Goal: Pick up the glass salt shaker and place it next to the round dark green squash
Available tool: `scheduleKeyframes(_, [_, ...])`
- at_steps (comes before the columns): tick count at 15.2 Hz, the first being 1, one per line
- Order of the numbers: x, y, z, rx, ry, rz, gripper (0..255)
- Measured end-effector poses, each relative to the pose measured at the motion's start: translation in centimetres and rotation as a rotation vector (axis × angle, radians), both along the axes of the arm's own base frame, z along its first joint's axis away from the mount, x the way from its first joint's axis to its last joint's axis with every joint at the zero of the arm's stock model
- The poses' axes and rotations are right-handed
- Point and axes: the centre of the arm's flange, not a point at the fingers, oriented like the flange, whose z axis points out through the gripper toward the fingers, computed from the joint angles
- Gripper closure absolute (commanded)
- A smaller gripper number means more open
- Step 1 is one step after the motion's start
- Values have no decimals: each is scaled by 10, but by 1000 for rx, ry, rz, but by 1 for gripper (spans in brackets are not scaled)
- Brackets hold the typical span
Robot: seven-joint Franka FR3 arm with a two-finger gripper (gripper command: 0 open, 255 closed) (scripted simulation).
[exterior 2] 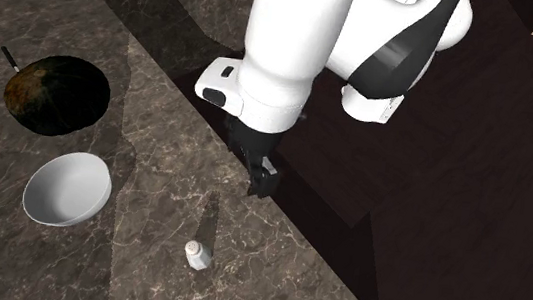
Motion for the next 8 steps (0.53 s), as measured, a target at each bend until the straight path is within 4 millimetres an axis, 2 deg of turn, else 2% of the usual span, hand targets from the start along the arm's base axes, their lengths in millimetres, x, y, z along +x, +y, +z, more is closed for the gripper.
scheduleKeyframes(8, [69,17,-75,10,-17,-92,0])
